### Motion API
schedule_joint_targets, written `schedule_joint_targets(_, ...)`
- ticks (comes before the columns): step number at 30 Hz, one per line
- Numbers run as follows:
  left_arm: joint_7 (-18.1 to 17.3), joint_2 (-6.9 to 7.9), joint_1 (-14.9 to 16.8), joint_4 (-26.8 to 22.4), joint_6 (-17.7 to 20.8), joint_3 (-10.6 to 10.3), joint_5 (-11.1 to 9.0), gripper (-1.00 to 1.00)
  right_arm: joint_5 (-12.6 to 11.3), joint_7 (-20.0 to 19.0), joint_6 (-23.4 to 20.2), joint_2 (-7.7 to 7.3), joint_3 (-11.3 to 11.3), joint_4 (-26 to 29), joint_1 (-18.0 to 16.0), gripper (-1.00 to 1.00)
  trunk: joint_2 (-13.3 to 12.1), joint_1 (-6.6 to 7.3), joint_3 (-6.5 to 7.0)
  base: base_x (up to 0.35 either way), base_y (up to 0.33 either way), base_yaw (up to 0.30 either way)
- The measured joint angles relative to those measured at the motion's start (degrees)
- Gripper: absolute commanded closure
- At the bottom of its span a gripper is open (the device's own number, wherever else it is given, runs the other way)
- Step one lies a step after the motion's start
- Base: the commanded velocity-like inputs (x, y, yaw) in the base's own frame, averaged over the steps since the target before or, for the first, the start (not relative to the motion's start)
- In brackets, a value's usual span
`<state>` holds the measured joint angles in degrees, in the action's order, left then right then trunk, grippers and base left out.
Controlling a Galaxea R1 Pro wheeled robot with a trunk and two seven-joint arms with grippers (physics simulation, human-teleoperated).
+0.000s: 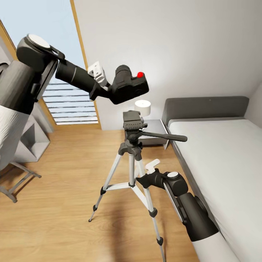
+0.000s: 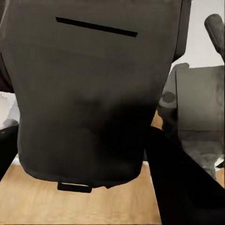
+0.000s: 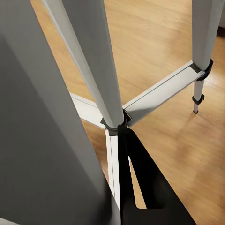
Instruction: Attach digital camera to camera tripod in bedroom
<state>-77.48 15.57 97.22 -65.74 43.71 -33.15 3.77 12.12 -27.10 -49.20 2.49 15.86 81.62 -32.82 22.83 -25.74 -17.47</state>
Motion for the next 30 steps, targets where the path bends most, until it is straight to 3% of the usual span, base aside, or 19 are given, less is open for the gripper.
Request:
schedule_joint_targets(1, -0.9, -0.02, 0.0, -0.4, -0.5, 0.0, 1.2, 1.00, 0.0, 0.0, 0.0, 0.01, 0.0, 0.0, 0.0, 1.00, 0.0, -0.01, 0.00, 0.000, 0.000, 0.000)
schedule_joint_targets(5, -1.9, -0.27, 0.1, -0.8, -0.9, -0.1, 2.6, 1.00, -0.1, 0.0, 0.0, -0.04, 0.0, 0.0, 0.0, 1.00, 0.0, -0.01, 0.00, 0.000, 0.000, 0.000)
schedule_joint_targets(19, -2.9, -0.36, 0.1, -1.0, 0.1, 0.4, 2.6, 1.00, -0.1, 0.0, 0.0, -0.06, 0.0, 0.0, 0.0, 1.00, 0.0, -0.01, 0.00, 0.000, 0.000, 0.000)
schedule_joint_targets(23, -2.9, -0.46, 0.1, -0.9, 3.4, 0.4, 2.3, 1.00, -0.1, 0.0, 0.0, -0.06, 0.0, 0.0, 0.0, 1.00, 0.0, -0.01, 0.00, 0.000, 0.000, 0.000)
schedule_joint_targets(26, -2.8, -0.79, 0.1, -1.0, 9.7, 0.4, 1.8, 1.00, -0.1, 0.0, 0.0, -0.06, 0.0, 0.0, 0.0, 1.00, 0.0, -0.01, 0.00, 0.000, 0.000, 0.000)
schedule_joint_targets(30, -3.1, -1.12, 0.1, -1.1, 13.9, 0.4, -0.1, 1.00, -0.1, 0.0, 0.0, -0.06, 0.0, 0.0, 0.0, 1.00, 0.0, -0.01, 0.00, 0.000, 0.000, 0.000)
